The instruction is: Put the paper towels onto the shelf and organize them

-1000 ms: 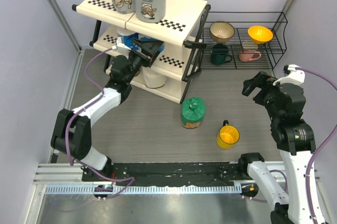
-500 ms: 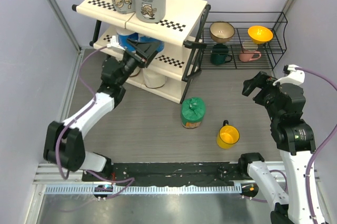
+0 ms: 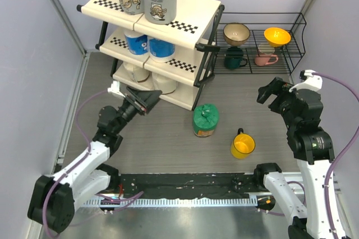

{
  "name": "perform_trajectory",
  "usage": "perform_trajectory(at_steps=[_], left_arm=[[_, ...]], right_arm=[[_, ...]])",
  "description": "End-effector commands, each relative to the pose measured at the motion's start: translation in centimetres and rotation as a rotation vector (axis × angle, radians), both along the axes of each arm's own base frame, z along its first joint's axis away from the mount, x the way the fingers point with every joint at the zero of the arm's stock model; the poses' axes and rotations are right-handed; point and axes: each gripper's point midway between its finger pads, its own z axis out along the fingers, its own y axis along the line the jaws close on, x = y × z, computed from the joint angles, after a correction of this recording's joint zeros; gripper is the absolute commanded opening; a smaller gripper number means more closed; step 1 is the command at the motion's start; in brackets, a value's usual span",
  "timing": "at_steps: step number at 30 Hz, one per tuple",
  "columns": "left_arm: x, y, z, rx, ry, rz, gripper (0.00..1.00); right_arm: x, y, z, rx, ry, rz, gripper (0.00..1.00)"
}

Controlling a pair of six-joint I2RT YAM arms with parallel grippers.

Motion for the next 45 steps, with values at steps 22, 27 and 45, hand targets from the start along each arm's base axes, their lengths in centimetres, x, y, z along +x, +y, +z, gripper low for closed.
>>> perform_trajectory(at_steps=[22, 27, 45], left_arm=[[10.3, -6.0, -10.4, -0.202, 0.174, -0.071, 0.95], [11.7, -6.6, -9.5, -0.148, 0.153, -0.066, 0.95], [14.3, -7.1, -10.4, -0.161, 0.167, -0.029, 0.95]], right_arm=[[-0.8, -0.4, 0.9, -0.024, -0.028, -0.006, 0.96], [-0.6, -0.3, 0.2, -0.022, -0.011, -0.004, 0.95], [-0.5, -0.6, -0.1, -0.041, 0.0, -0.012, 0.95]])
